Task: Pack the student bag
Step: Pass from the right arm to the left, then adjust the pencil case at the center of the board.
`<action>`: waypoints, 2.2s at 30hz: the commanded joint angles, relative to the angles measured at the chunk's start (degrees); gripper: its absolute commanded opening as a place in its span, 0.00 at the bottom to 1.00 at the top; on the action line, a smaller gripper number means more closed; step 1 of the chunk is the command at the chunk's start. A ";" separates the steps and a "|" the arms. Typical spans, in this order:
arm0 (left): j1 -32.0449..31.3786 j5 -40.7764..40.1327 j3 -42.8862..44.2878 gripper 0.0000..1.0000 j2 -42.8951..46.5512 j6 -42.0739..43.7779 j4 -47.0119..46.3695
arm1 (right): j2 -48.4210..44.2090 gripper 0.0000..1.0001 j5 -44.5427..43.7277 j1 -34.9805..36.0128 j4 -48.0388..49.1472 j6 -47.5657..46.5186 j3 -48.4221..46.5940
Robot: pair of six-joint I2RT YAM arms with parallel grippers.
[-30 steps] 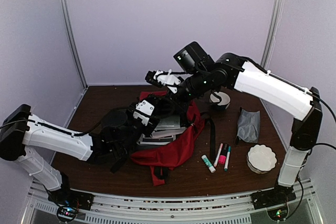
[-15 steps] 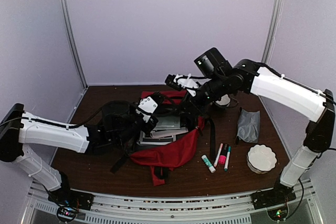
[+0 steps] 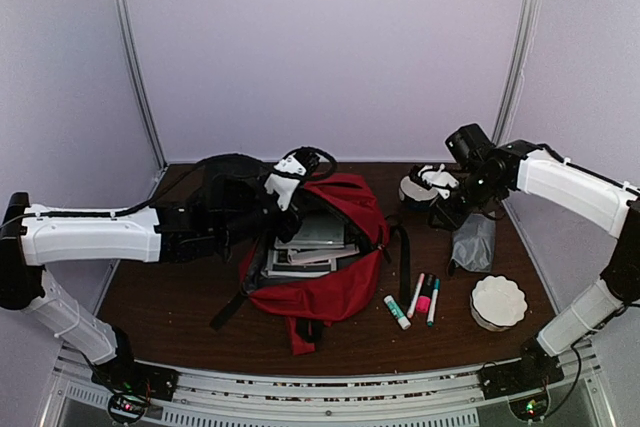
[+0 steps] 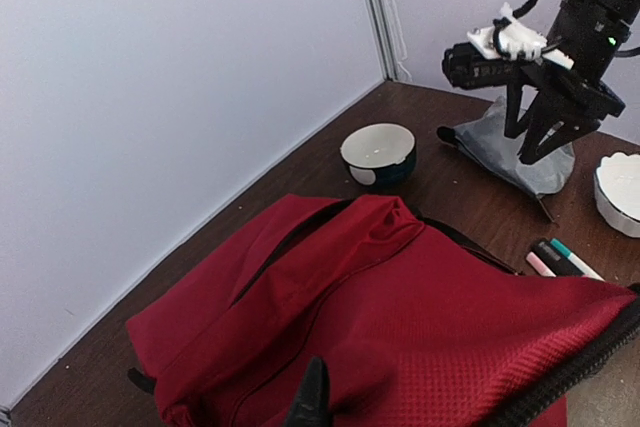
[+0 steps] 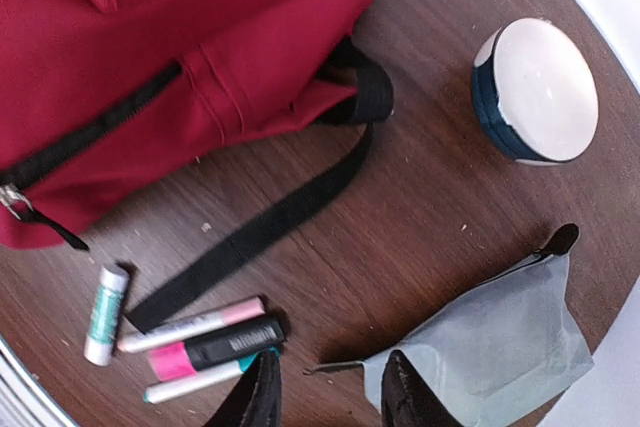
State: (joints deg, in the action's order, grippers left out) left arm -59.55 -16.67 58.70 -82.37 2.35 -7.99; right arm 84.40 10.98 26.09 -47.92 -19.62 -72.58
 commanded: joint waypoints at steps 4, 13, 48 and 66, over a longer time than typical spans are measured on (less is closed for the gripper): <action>-0.17 5.00 0.69 0.00 -0.27 -5.35 0.16 | -0.84 0.34 -8.55 0.06 -2.03 -18.39 7.08; -0.13 3.06 -3.05 0.00 1.11 -9.68 -4.02 | 8.06 0.44 -9.71 0.21 -10.59 -34.42 2.10; -0.13 2.77 -4.84 0.00 1.53 -14.51 -4.79 | 26.12 0.00 -24.68 -0.10 -3.68 -42.86 -3.26; -0.14 4.06 -4.09 0.00 -0.07 -13.73 -5.28 | 1.14 0.00 -15.28 -8.72 0.35 -43.76 0.08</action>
State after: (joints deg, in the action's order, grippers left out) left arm -59.57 -14.04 54.04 -82.26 -11.90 -9.45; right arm 90.76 -8.32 17.21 -50.24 -64.29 -77.49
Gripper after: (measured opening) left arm 0.007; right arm 0.021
